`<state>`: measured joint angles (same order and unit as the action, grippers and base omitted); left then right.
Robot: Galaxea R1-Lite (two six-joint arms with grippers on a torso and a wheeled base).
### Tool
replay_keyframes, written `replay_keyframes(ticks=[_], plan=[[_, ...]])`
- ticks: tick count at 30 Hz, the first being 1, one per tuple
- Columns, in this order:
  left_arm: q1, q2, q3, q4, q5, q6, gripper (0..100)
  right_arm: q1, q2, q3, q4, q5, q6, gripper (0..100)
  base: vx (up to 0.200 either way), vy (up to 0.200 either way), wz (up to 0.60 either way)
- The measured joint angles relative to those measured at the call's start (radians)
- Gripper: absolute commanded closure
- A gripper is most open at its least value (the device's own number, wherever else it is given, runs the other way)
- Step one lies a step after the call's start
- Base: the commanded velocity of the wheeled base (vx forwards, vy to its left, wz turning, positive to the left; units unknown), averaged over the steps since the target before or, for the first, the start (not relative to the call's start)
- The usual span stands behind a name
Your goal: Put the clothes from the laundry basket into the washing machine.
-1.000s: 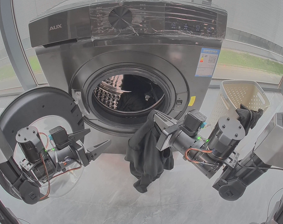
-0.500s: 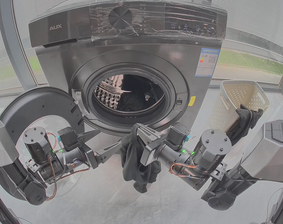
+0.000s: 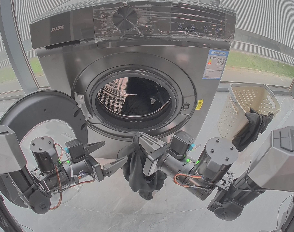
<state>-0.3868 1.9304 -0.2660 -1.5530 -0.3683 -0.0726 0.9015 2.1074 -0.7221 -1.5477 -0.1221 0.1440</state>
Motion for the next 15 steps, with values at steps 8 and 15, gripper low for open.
replay_keyframes(ticks=[8,15], plan=[[0.003,0.067,-0.036,0.000,-0.015,0.004,0,0.003,-0.009,0.014,0.000,0.000,0.000,100,0.000,0.000,0.00],[0.002,0.143,-0.114,0.000,-0.070,0.006,0,0.003,-0.011,0.018,0.000,0.003,-0.002,100,0.000,0.000,0.00]])
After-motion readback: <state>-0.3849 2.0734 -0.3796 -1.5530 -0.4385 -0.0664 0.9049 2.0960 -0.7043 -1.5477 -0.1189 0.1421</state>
